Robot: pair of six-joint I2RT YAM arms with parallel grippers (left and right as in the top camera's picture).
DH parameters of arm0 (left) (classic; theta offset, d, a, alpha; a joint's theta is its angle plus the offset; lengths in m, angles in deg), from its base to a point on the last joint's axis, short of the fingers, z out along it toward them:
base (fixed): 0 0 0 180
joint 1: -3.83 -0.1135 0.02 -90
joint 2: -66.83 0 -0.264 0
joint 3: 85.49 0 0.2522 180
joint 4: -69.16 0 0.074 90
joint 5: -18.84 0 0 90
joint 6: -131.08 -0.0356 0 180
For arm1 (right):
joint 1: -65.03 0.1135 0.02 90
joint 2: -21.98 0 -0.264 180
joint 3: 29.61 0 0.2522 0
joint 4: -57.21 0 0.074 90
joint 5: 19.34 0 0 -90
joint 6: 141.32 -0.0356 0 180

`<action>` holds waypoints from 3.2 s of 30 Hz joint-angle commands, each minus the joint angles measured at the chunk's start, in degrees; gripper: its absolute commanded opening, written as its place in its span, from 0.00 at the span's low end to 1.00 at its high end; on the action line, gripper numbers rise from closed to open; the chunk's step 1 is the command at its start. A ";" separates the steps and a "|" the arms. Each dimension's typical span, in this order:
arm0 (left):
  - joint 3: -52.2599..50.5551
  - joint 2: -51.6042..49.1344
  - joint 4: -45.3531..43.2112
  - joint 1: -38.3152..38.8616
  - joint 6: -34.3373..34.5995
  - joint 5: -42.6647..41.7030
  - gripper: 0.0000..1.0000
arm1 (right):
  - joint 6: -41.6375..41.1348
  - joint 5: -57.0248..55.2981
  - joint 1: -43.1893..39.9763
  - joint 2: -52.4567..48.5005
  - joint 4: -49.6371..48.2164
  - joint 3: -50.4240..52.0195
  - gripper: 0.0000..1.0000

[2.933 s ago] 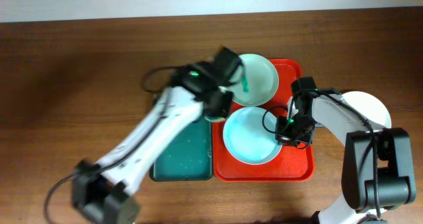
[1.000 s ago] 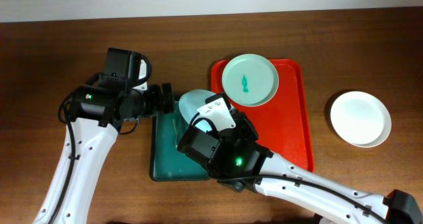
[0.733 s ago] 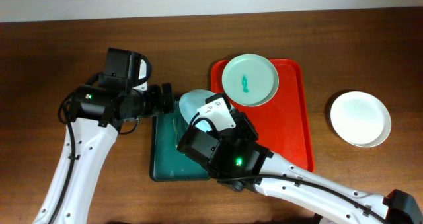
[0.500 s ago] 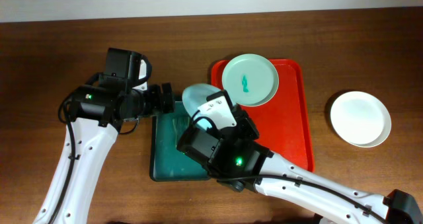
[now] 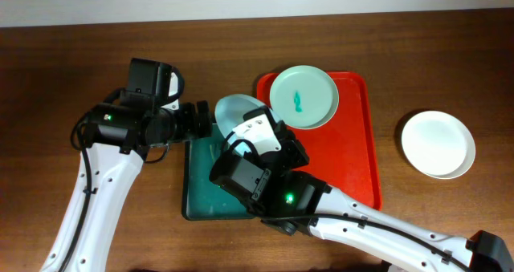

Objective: Clean dirty plates on tray and stack at the side
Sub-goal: 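Stack the second plate onto the first plate beside the red tray, then pull the last plate to the tray center with the right gripper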

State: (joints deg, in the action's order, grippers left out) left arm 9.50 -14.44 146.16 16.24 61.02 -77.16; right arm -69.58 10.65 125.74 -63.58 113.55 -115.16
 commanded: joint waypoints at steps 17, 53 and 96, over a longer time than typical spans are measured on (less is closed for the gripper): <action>0.57 0.46 0.07 -0.20 -0.26 -0.04 0.99 | -5.11 73.33 -67.32 1.03 19.12 -12.74 0.04; 0.57 0.46 0.07 -0.20 -0.28 -0.04 0.99 | 13.35 67.01 -58.10 -33.14 -13.16 -12.02 0.53; -12.90 -28.79 -10.95 14.08 4.94 -0.11 0.37 | 10.54 73.50 -60.72 12.11 15.23 10.49 0.37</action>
State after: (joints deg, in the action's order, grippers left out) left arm -2.91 -36.17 137.88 29.55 63.45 -77.14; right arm -59.70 83.87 65.02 -51.06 128.77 -104.27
